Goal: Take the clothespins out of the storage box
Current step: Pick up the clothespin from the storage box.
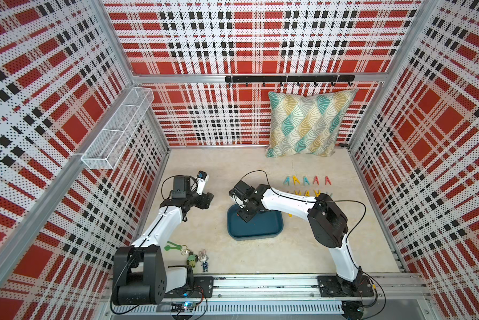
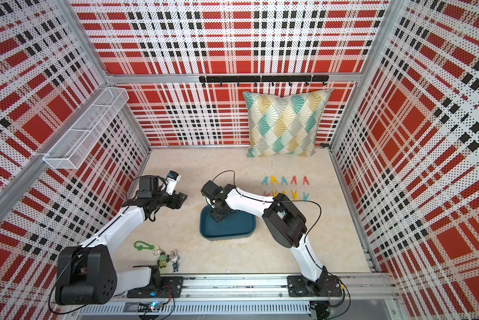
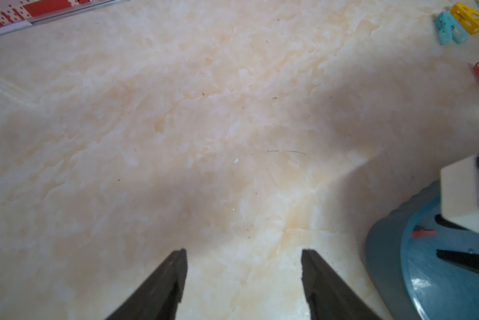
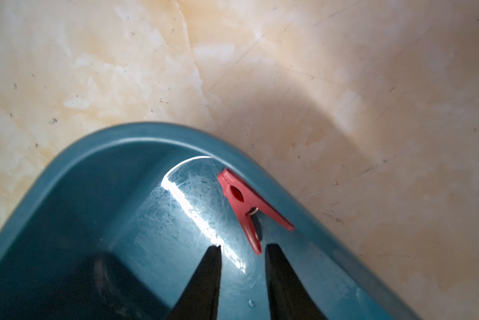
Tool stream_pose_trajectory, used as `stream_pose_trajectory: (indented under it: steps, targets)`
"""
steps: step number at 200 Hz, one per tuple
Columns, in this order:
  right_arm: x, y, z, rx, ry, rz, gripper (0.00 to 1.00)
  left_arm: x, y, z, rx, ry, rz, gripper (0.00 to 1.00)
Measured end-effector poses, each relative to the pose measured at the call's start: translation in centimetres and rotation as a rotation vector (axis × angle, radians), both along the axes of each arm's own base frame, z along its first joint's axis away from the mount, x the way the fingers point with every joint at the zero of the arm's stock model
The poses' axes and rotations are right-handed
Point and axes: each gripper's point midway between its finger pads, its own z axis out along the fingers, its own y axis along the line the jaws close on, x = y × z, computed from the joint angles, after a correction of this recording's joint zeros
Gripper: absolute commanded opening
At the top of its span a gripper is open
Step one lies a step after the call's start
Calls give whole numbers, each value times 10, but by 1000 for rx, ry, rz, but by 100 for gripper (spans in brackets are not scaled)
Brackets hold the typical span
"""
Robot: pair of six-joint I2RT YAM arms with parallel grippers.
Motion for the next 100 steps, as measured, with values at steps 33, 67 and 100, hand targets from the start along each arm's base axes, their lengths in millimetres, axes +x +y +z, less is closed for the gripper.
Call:
stream_pose_trajectory:
  steps: [33, 67, 100]
  targets:
    - [-2, 1, -9, -11, 15, 9, 33, 0, 0, 0, 0, 0, 1, 71]
    - [-3, 2, -12, -13, 21, 11, 32, 0, 0, 0, 0, 0, 1, 71]
    - [-4, 2, -18, -22, 30, 12, 32, 0, 0, 0, 0, 0, 1, 71]
